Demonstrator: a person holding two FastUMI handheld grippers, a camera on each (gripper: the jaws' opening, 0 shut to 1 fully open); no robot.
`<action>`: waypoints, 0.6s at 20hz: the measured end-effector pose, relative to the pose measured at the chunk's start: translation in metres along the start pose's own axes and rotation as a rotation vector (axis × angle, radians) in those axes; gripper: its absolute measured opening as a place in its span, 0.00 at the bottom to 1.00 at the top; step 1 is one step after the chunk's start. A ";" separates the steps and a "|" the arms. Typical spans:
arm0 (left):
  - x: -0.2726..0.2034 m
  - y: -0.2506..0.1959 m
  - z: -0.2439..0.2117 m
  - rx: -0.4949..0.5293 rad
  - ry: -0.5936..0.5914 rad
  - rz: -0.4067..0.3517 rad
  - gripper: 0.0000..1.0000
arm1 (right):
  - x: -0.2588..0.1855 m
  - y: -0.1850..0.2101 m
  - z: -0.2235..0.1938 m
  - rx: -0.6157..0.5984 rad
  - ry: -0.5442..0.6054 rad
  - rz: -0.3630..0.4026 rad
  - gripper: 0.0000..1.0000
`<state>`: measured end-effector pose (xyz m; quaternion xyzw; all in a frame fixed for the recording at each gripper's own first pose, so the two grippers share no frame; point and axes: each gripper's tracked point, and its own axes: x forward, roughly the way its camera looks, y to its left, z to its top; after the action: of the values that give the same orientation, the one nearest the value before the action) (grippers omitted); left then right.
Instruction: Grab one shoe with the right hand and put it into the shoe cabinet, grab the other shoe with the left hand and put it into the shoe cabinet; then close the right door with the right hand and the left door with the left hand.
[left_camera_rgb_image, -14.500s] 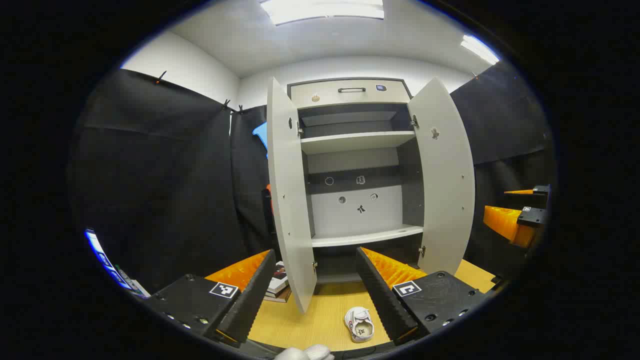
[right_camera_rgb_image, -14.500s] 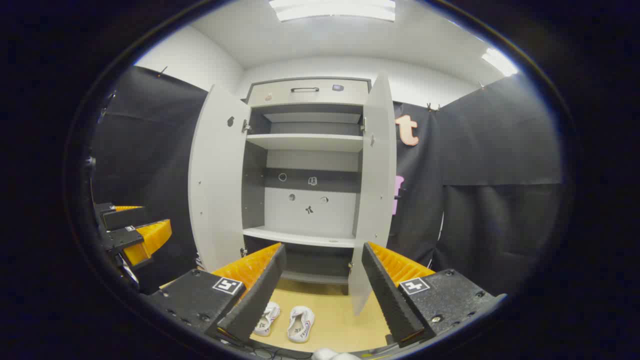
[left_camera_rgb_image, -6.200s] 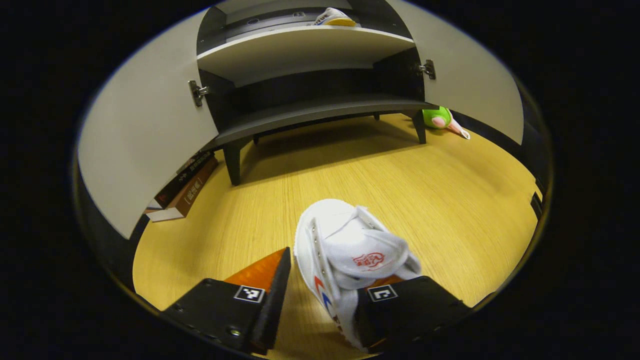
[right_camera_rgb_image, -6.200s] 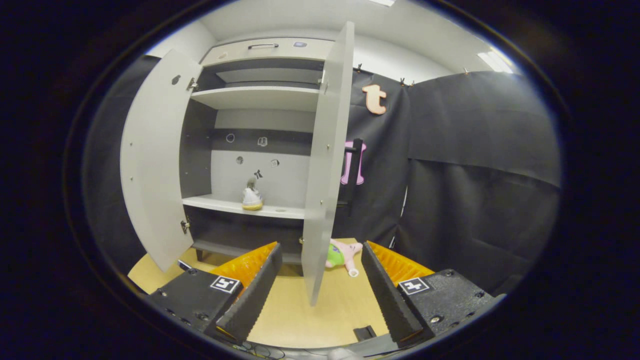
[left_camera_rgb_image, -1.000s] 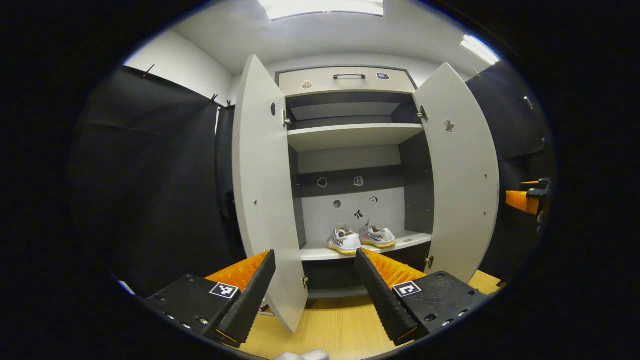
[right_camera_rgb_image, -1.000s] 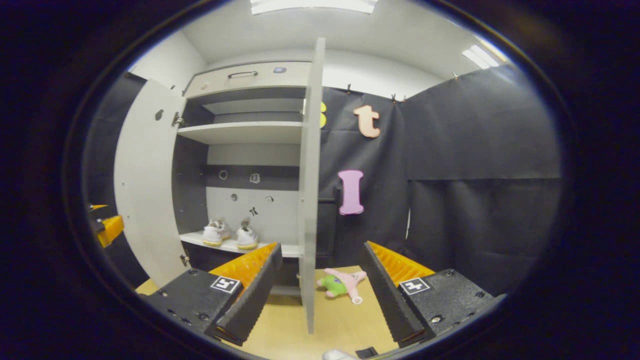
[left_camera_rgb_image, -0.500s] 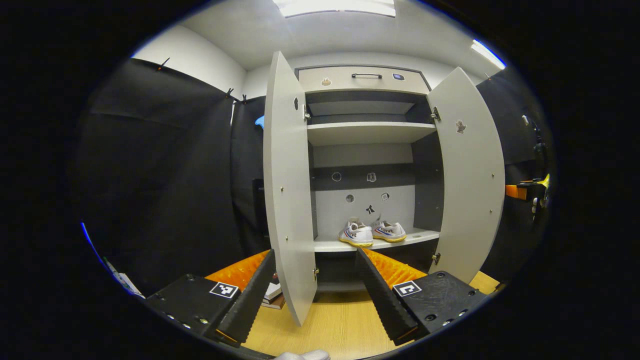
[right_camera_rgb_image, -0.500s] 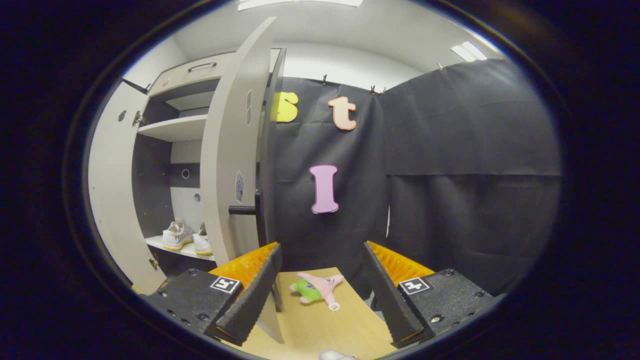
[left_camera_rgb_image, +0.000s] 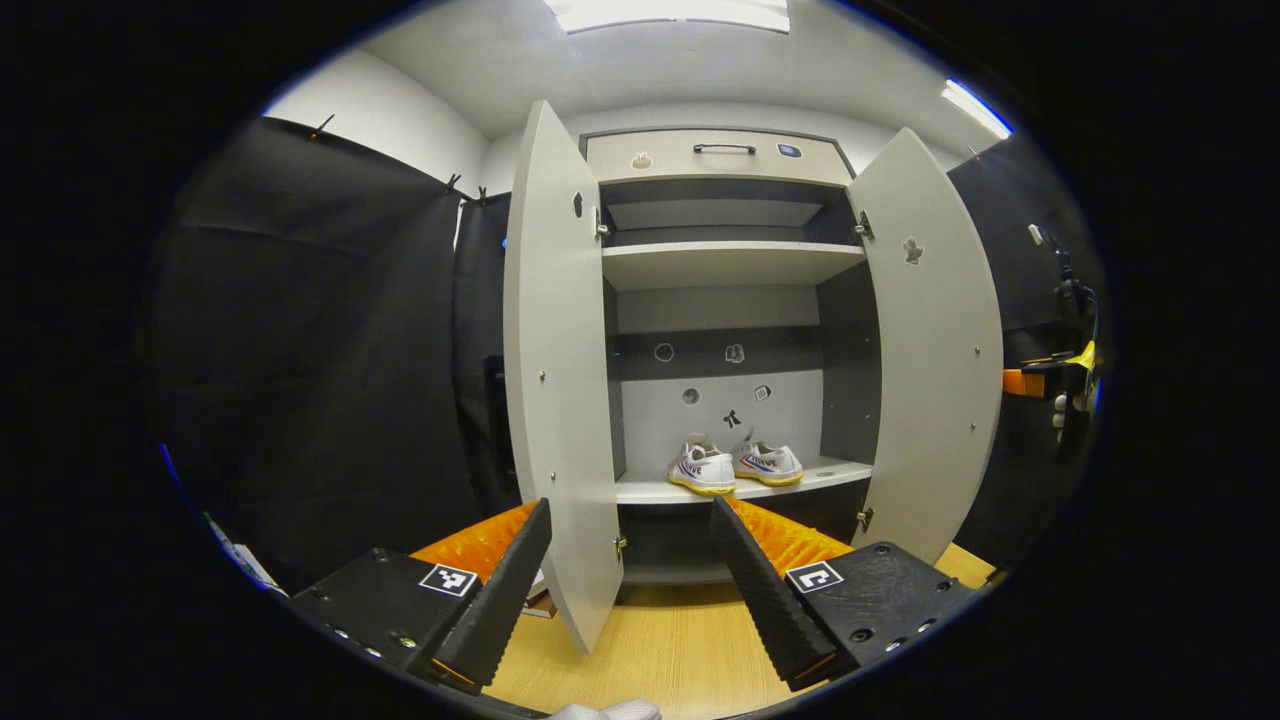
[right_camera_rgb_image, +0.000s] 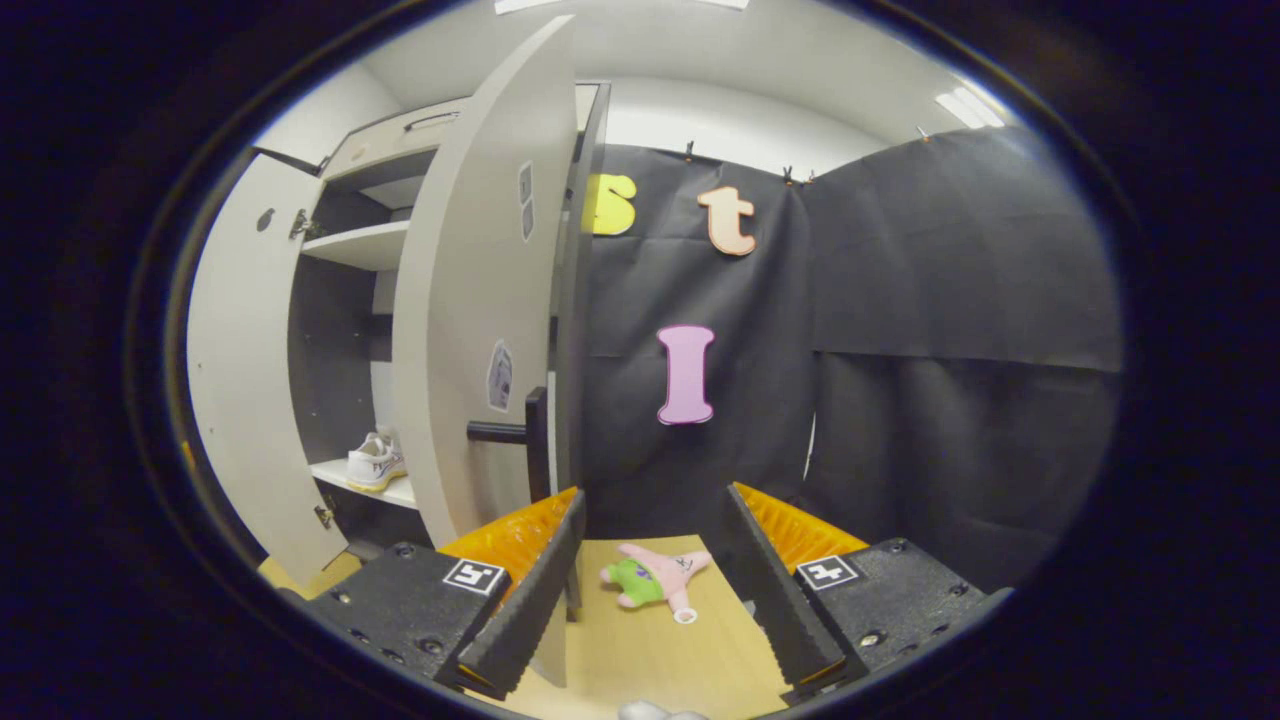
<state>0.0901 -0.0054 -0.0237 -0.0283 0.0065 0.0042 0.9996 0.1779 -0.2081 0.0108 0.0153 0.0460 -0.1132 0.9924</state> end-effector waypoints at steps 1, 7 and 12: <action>0.001 -0.001 -0.001 0.001 0.001 -0.001 0.96 | -0.001 0.006 -0.001 0.014 0.002 0.010 0.92; 0.000 0.004 -0.001 0.002 0.001 0.013 0.96 | -0.007 0.047 -0.003 0.027 0.000 0.082 0.92; -0.006 0.016 -0.003 0.011 0.010 0.043 0.96 | -0.003 0.097 -0.003 0.038 -0.002 0.173 0.92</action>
<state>0.0843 0.0106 -0.0277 -0.0228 0.0123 0.0255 0.9993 0.1966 -0.1128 0.0098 0.0379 0.0411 -0.0278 0.9980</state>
